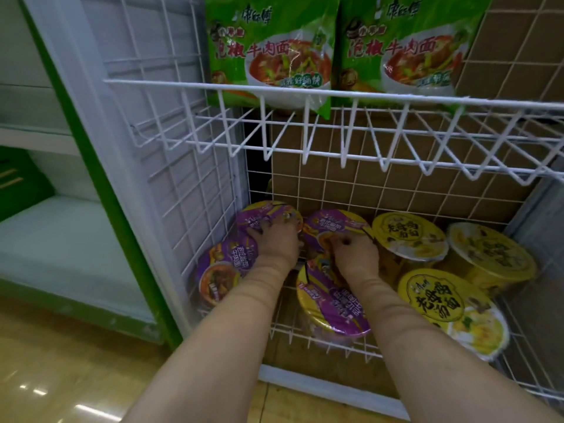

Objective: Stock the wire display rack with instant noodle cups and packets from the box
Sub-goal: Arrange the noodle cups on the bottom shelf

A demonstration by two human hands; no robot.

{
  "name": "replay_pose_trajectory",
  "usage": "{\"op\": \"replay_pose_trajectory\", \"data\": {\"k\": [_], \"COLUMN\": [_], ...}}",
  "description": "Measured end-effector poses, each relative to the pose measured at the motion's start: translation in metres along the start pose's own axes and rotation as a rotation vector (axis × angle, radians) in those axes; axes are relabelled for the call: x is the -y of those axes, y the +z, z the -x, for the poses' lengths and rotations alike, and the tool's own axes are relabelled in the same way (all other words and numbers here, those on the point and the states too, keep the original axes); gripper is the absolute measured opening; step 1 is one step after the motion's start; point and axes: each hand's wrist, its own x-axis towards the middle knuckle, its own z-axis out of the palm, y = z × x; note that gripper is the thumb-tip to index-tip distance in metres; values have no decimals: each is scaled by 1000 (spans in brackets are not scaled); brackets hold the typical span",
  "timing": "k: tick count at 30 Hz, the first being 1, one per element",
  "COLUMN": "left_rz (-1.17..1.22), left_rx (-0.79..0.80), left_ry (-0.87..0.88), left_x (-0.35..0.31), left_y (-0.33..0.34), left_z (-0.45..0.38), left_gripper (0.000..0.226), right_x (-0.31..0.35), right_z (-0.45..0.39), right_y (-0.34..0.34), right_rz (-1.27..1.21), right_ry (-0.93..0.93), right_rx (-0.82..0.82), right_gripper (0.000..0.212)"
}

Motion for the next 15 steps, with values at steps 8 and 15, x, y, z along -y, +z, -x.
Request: {"op": "replay_pose_trajectory", "data": {"k": [8,15], "left_rz": [-64,-25], "left_rx": [-75,79], "left_ry": [-5,-15], "left_x": [22,15], "left_y": [-16,-8], "left_z": [6,13], "left_gripper": [35,71], "right_x": [-5,-19], "right_z": [-2,-2], "right_y": [-6,-14], "right_rz": [-90,-85], "right_ry": [53,143], "right_rx": [-121,-133], "right_gripper": [26,29]}}
